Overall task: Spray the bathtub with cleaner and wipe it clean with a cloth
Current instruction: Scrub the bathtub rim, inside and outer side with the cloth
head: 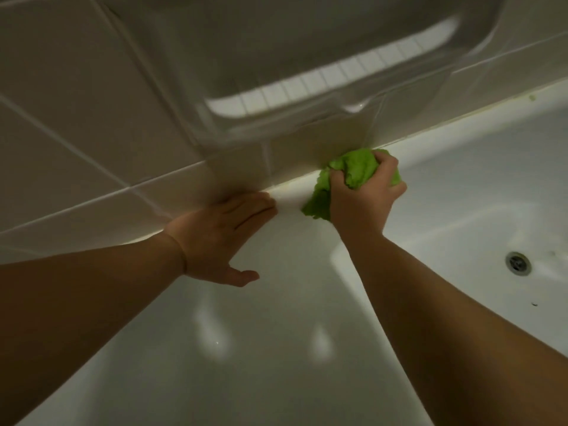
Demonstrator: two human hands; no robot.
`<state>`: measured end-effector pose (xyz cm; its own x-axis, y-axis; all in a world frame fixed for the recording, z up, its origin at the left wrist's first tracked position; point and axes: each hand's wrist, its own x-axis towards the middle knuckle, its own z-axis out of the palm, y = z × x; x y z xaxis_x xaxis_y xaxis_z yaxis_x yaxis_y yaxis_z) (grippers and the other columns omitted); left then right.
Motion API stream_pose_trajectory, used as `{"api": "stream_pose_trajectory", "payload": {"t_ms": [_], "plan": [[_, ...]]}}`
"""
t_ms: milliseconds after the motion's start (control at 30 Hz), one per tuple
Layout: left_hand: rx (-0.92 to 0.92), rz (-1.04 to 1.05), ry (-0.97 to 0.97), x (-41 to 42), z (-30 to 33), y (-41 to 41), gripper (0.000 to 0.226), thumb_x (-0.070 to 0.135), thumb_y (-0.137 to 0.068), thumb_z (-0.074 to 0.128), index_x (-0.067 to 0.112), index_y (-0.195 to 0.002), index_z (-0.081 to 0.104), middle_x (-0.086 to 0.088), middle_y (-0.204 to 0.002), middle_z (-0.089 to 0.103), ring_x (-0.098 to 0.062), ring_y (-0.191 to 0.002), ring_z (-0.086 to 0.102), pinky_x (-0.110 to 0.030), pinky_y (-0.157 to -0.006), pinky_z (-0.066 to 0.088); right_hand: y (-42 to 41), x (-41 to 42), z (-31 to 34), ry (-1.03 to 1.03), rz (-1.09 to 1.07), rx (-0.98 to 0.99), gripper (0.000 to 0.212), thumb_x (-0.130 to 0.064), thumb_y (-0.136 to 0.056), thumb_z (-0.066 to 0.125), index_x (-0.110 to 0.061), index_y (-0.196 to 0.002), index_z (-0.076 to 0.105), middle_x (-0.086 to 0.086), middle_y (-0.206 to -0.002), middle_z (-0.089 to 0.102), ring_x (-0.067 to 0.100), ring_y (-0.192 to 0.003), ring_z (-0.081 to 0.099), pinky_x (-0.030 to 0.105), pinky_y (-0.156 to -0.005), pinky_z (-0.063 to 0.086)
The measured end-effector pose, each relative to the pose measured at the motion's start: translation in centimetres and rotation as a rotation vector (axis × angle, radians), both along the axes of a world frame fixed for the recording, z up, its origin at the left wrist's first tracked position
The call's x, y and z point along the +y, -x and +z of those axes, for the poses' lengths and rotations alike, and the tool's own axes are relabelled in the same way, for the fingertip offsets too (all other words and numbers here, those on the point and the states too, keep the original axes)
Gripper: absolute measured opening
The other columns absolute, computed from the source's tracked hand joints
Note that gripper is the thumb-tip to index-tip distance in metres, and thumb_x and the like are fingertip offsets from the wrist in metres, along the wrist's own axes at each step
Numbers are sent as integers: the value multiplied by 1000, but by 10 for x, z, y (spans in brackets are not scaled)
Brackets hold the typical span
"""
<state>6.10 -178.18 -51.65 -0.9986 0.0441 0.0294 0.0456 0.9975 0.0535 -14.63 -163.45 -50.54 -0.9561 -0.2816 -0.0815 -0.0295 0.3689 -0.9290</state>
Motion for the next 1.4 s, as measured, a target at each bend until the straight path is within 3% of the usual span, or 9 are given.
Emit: {"api": "stream_pose_trajectory", "payload": {"t_ms": [100, 267, 367, 467, 700, 933, 1133, 1233, 1400], "plan": [[-5, 4, -2, 0, -1, 2, 115, 75, -77, 66, 1, -157, 29, -20, -157, 39, -36, -143, 41, -47, -116, 41, -10, -9, -1, -29, -97, 20, 53, -17, -83, 69, -23, -132, 49, 6, -119, 36, 24, -95, 52, 26, -86, 44], [-2, -2, 1, 1, -1, 10, 116, 79, -77, 60, 0, -157, 29, -19, -158, 35, -33, -145, 33, -36, -121, 23, -15, 9, -9, -57, 198, 121, 61, -18, -83, 78, -24, -135, 47, 5, -122, 35, 26, -96, 57, 31, -86, 48], [3, -10, -23, 3, -2, 17, 116, 78, -78, 62, 0, -157, 29, -18, -159, 35, -32, -147, 32, -37, -121, 24, 34, 5, -2, -58, -58, 20, 56, -24, -85, 72, -28, -135, 46, 3, -121, 31, 27, -100, 56, 26, -90, 44], [-1, -7, -23, 4, -3, 24, 117, 77, -77, 65, 0, -157, 30, -17, -159, 35, -32, -147, 34, -39, -120, 28, 52, -2, 2, -121, -209, -9, 51, -31, -85, 68, -31, -131, 46, 2, -117, 31, 35, -105, 57, 42, -100, 51], [-17, 20, -3, 12, 2, 41, 116, 80, -76, 61, 4, -157, 28, -14, -158, 36, -32, -145, 38, -49, -114, 42, 29, 22, -14, -87, 170, 134, 62, -19, -86, 75, -24, -140, 44, 4, -123, 34, 22, -95, 54, 28, -86, 45], [-27, 43, -6, 19, 4, 59, 117, 78, -75, 65, 4, -158, 32, -13, -159, 38, -29, -146, 38, -43, -116, 38, 87, 10, -6, -49, -242, 37, 54, -25, -82, 64, -28, -134, 48, 5, -119, 35, 30, -101, 57, 44, -98, 52], [-23, 45, -17, 28, 7, 84, 114, 79, -75, 63, 5, -157, 33, -13, -156, 38, -29, -145, 36, -42, -114, 38, 32, 34, -27, -76, 229, 117, 70, -6, -81, 70, -31, -140, 40, 3, -130, 31, 11, -105, 41, 31, -91, 47], [-27, 57, -42, 30, 6, 91, 116, 76, -73, 69, 4, -157, 33, -14, -156, 38, -30, -145, 37, -43, -115, 40, 74, 39, -29, -31, 67, 217, 63, -14, -83, 72, -20, -140, 47, 8, -126, 36, -1, -101, 39, 29, -92, 46], [-34, 53, -33, 34, 8, 102, 116, 73, -72, 72, -1, -154, 38, -18, -153, 40, -34, -144, 38, -46, -113, 43, 125, 26, -11, -80, -213, 128, 56, -28, -84, 68, -22, -137, 51, 9, -120, 37, 35, -105, 53, 37, -97, 48]]}}
